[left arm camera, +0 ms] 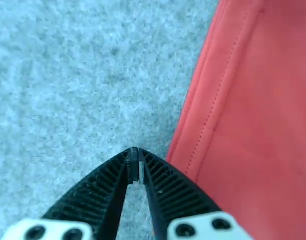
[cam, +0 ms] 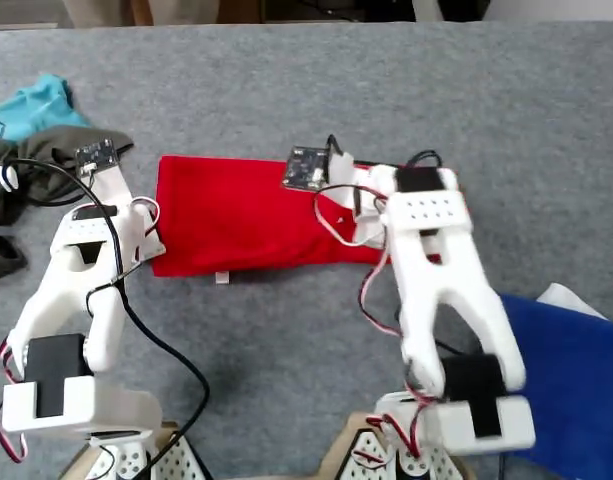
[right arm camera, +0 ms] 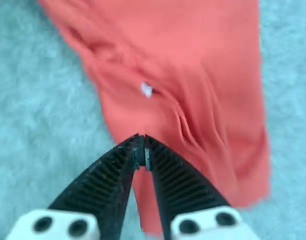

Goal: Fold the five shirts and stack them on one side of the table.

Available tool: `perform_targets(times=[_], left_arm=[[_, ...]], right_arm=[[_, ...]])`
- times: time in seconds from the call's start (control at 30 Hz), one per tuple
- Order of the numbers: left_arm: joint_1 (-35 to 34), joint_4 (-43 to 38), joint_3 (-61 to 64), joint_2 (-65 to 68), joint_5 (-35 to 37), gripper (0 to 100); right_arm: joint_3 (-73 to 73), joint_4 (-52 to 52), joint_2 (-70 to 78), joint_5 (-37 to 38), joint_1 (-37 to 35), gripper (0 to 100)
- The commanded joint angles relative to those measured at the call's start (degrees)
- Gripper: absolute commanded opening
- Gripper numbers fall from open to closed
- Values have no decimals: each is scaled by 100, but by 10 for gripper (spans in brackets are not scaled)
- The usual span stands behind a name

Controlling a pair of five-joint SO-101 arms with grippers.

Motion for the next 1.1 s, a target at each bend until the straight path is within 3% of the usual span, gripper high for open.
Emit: perform_targets(times=[0.0, 0.33, 0.8, 0.93, 1.07], left_arm=[[-9, 35, -281, -22, 18, 21], [-9, 35, -281, -22, 18, 21], [-9, 35, -281, -22, 18, 21], [-9, 35, -281, -22, 18, 21], [-9, 35, -281, -22, 18, 21]], right_arm=[[-462, -633, 840, -325, -180, 5], [-2290, -791, 2615, -1099, -549, 5], [-2941, -571, 3310, -1099, -453, 5], [-3547, 501, 2396, -1662, -303, 5], [-3582, 870, 1138, -1776, -22, 5]])
